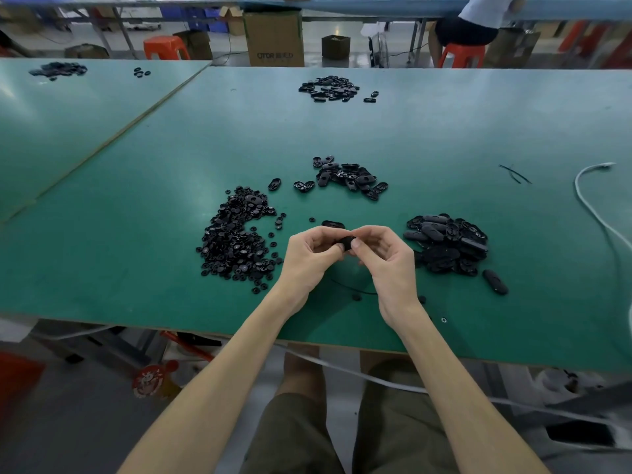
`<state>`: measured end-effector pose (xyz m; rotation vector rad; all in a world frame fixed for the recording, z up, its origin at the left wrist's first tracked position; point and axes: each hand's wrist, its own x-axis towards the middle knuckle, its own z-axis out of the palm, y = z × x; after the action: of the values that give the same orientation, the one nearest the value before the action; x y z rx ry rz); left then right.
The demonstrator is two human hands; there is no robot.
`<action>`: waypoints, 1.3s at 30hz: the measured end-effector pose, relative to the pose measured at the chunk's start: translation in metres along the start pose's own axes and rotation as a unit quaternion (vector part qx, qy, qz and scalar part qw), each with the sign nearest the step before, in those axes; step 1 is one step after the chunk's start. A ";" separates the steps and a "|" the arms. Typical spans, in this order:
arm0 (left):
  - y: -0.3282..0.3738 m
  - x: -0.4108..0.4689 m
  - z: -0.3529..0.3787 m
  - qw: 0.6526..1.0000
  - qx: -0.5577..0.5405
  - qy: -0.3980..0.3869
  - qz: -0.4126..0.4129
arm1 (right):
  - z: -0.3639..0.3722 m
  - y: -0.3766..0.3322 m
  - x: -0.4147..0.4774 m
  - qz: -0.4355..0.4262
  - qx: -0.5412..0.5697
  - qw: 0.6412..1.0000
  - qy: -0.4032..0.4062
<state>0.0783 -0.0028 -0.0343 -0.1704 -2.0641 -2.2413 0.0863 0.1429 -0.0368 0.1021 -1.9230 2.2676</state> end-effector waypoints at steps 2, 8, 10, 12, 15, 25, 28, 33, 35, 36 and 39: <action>0.000 0.000 -0.001 1.000 -0.007 -0.006 -0.002 | 0.000 0.000 0.000 0.002 0.002 1.000 0.006; -0.001 0.001 -0.003 0.999 -0.031 -0.025 -0.005 | -0.001 0.000 0.001 0.016 0.031 0.999 0.041; -0.002 0.001 -0.002 0.999 -0.028 -0.028 -0.004 | -0.001 0.001 0.001 0.018 0.029 0.998 0.044; -0.002 0.001 -0.003 0.999 -0.024 -0.026 -0.002 | -0.001 0.000 0.001 0.019 0.026 0.999 0.043; -0.002 0.000 -0.003 1.000 -0.017 -0.021 -0.001 | -0.001 0.000 0.000 0.019 0.022 0.999 0.038; 0.017 0.007 0.007 0.999 0.042 0.008 0.018 | 0.000 0.004 0.001 0.021 -0.002 0.998 0.059; 0.038 0.023 0.025 0.996 0.079 0.005 0.033 | 0.001 0.006 0.003 0.032 -0.018 0.998 0.059; 0.056 0.047 0.070 0.985 0.143 -0.082 0.057 | 0.001 0.004 0.002 0.015 -0.037 0.999 0.032; 0.055 0.055 0.076 0.980 0.177 -0.066 0.053 | 0.000 0.003 0.002 0.018 -0.031 0.999 0.033; 0.054 0.058 0.074 0.978 0.197 -0.046 0.052 | 0.000 0.003 0.002 0.018 -0.025 0.999 0.033; 0.048 0.063 0.052 0.953 0.296 0.004 0.061 | 0.001 0.004 0.002 0.028 -0.022 0.998 0.045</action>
<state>0.0243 0.0457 0.0264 -0.2297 -2.5262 -1.4617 0.0838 0.1414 -0.0405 -0.0588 -1.9523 2.2221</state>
